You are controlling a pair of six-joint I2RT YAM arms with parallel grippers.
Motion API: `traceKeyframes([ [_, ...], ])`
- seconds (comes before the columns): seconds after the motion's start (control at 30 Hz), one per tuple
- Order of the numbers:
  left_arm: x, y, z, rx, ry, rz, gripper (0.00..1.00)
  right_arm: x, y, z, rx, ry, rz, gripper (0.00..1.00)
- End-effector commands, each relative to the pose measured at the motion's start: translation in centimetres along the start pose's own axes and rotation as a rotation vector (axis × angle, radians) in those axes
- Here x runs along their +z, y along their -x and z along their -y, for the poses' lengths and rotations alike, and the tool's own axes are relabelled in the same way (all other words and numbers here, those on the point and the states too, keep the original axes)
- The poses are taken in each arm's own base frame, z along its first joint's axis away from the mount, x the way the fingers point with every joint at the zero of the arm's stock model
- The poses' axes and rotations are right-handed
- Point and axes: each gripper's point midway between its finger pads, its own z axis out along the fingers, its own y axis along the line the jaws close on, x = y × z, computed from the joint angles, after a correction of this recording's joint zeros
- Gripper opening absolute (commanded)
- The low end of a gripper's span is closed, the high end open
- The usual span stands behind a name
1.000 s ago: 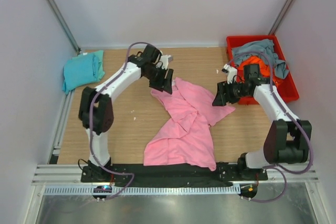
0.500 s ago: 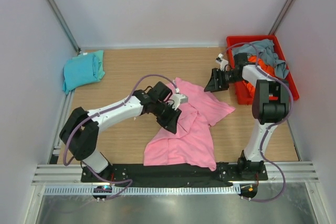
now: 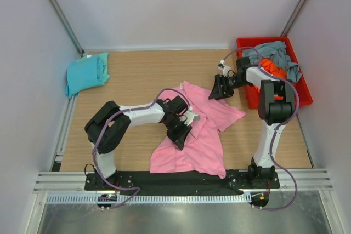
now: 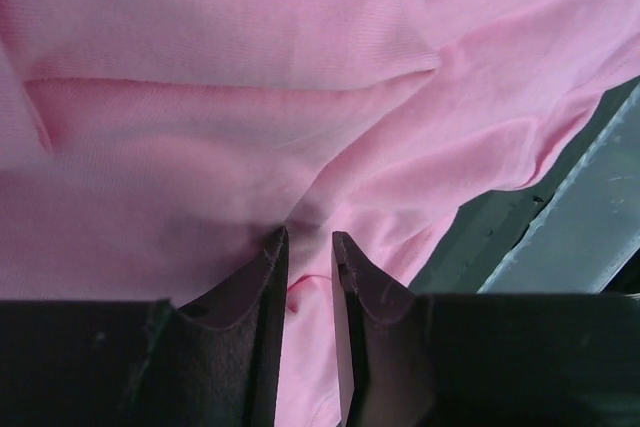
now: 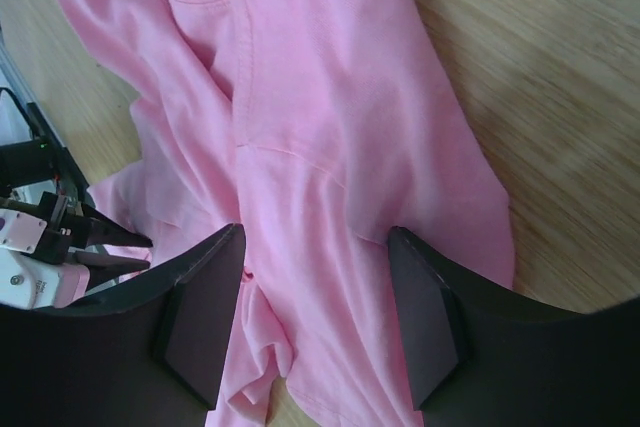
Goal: Fold and stack the t-shirts
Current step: Flatten the tshirt out
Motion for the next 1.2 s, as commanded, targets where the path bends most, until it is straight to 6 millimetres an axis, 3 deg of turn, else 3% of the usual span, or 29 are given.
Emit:
traceKeyframes([
  [0.0,0.0,0.3,-0.2,0.027,0.012,-0.006,0.25,-0.7,0.3,1.4,0.012,-0.083,0.001,0.65],
  [0.17,0.5,-0.2,-2.4,0.003,0.08,-0.076,0.2,-1.3,-0.1,4.7,0.073,-0.263,-0.008,0.65],
  [0.27,0.5,0.1,-5.4,-0.031,0.189,-0.076,0.16,-2.8,-0.9,6.9,0.146,-0.353,-0.007,0.64],
  [0.3,0.2,0.5,-7.2,-0.021,0.272,-0.055,0.15,-3.4,-1.6,7.2,0.173,-0.367,-0.017,0.64],
  [0.47,-0.7,2.3,-9.8,-0.064,0.33,-0.04,0.17,-4.1,-5.2,7.0,0.222,-0.412,-0.088,0.64],
  [0.63,-2.2,5.1,-13.1,-0.145,0.353,0.003,0.17,-5.8,-6.9,6.4,0.221,-0.479,-0.122,0.64],
  [0.83,-5.3,8.6,-17.5,-0.199,0.41,0.084,0.17,-6.0,-9.3,4.3,0.267,-0.444,-0.163,0.64],
  [1.0,-9.8,12.6,-20.5,-0.154,0.53,0.198,0.27,-6.1,-10.9,2.1,0.222,-0.449,-0.18,0.64],
  [1.1,-12.8,15.2,-21.0,-0.121,0.597,0.304,0.37,-6.3,-11.3,0.4,0.161,-0.447,-0.187,0.64],
  [1.17,-15.1,16.4,-20.3,-0.108,0.623,0.366,0.44,-6.9,-11.0,-0.7,0.135,-0.432,-0.18,0.64],
])
